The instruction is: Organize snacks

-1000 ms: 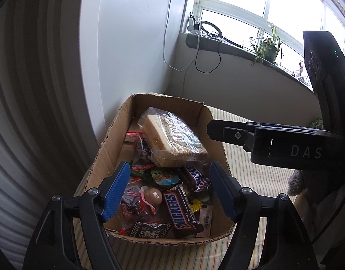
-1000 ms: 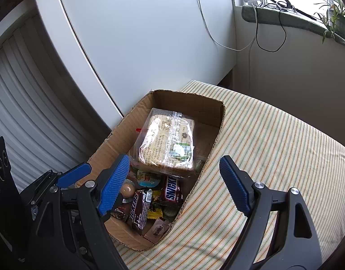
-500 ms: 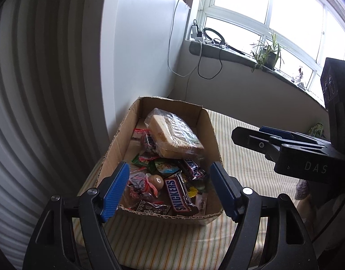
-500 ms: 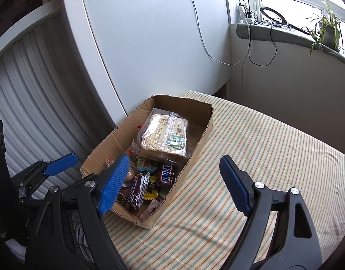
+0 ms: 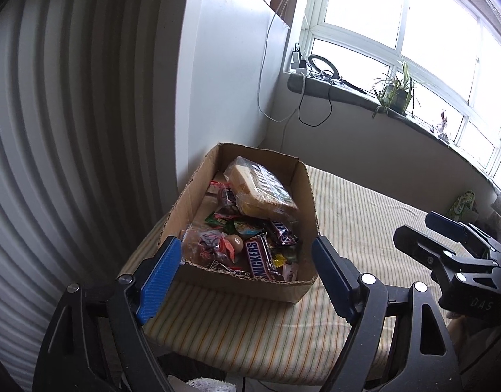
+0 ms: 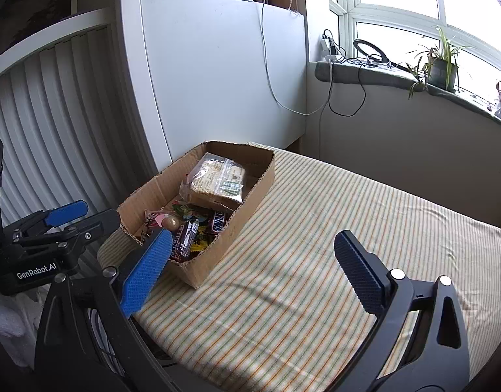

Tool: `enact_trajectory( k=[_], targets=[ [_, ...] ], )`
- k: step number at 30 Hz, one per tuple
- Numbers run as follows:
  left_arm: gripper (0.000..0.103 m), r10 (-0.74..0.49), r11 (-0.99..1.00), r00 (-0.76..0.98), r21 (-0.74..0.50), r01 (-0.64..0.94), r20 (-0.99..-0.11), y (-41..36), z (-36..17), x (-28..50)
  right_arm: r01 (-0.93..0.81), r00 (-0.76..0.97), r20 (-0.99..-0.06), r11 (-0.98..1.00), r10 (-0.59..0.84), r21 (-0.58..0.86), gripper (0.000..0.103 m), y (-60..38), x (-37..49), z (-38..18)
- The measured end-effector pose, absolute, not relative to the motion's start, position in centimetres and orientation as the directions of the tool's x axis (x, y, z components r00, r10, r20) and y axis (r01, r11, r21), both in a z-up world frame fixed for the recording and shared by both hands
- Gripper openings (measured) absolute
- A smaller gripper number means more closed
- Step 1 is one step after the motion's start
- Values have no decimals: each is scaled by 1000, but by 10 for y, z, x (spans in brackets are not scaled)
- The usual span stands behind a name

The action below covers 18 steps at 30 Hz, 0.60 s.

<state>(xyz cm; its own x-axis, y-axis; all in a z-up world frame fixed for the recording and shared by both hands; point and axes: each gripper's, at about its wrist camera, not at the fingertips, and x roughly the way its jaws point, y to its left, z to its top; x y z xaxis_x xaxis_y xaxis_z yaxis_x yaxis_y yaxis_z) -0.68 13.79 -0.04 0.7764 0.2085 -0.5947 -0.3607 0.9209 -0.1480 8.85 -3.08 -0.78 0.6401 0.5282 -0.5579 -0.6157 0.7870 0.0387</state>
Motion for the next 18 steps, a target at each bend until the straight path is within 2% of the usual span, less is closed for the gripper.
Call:
enact_trajectory(
  k=[6, 18],
  targets=[
    [82, 213, 925, 783, -136, -353, -585, 127, 3, -13, -601, 668, -562, 799, 488, -21, 102, -37, 79, -11],
    [82, 218, 931, 791, -122, -345, -572, 117, 8, -16, -602, 667, -553, 798, 499, -6, 102, -40, 74, -11]
  ],
)
